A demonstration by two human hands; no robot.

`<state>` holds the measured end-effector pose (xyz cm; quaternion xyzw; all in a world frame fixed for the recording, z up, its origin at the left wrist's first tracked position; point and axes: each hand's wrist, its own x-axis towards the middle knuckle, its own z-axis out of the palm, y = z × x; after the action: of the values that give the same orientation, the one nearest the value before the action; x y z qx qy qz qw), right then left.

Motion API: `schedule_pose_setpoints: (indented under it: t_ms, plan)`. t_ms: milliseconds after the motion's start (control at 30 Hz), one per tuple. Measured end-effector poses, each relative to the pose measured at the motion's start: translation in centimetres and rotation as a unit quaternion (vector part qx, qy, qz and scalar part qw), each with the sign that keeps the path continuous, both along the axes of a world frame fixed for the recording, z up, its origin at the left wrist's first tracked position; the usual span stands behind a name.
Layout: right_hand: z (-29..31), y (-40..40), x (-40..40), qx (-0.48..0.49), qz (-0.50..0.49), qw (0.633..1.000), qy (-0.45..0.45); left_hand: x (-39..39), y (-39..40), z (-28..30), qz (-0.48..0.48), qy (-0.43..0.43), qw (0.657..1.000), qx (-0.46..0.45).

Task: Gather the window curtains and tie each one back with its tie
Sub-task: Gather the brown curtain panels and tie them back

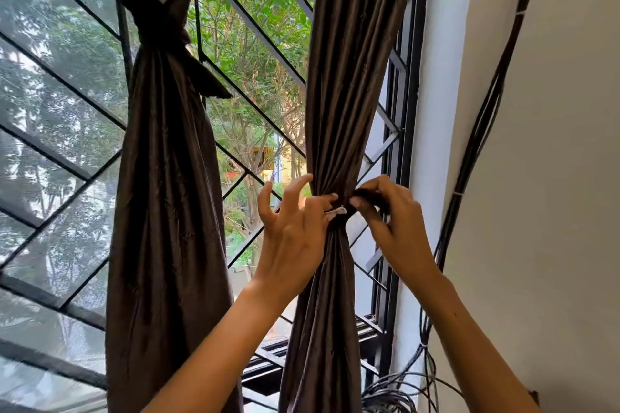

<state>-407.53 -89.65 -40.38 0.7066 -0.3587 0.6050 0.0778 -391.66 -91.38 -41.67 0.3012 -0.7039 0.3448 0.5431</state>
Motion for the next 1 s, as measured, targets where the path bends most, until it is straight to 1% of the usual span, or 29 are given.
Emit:
schedule_pose_setpoints:
  t_ms: [133, 200, 267, 333, 433, 533, 633, 700, 800, 900, 1000]
  plan:
    - [0.0, -0.3, 1.4, -0.007, -0.013, 0.993, -0.117, -0.6, 0.2, -0.2, 0.009, 0.02, 1.0, 0.005]
    - [-0.6, -0.5, 1.9, -0.047, -0.062, 0.989, -0.127, -0.8, 0.3, -0.4, 0.001, 0.027, 1.0, 0.012]
    - [-1.3, -0.8, 2.0, -0.115, -0.118, 0.982, -0.093, -0.8, 0.4, -0.5, -0.01, 0.03, 0.999, 0.024]
    - [-1.9, -1.1, 1.8, -0.139, -0.133, 0.979, -0.063, -0.7, 0.4, -0.7, -0.026, 0.033, 0.998, 0.036]
    - [-2.3, -0.9, 1.5, -0.131, -0.134, 0.982, 0.006, -0.6, 0.3, -0.8, -0.047, 0.045, 0.997, 0.051]
    - [-2.5, -0.3, 1.4, -0.099, -0.131, 0.984, 0.075, -0.4, 0.1, -0.9, -0.057, 0.053, 0.995, 0.055]
    - [-2.8, 0.1, 1.4, -0.079, -0.193, 0.968, 0.141, -0.4, -0.1, -1.0, -0.051, 0.044, 0.996, 0.057]
    - [-2.8, 0.2, 1.6, -0.063, -0.243, 0.955, 0.155, -0.4, -0.2, -0.9, -0.045, 0.037, 0.997, 0.059]
    - [-2.3, 0.6, 2.1, -0.052, -0.287, 0.945, 0.151, -0.4, -0.1, -0.7, -0.033, 0.03, 0.997, 0.06]
    - [-1.7, 1.1, 2.1, -0.055, -0.309, 0.938, 0.15, -0.3, 0.0, -0.7, -0.02, 0.018, 0.998, 0.064]
    - [-1.4, 1.8, 2.2, -0.047, -0.302, 0.939, 0.159, -0.2, 0.2, -0.7, -0.008, 0.002, 0.997, 0.075]
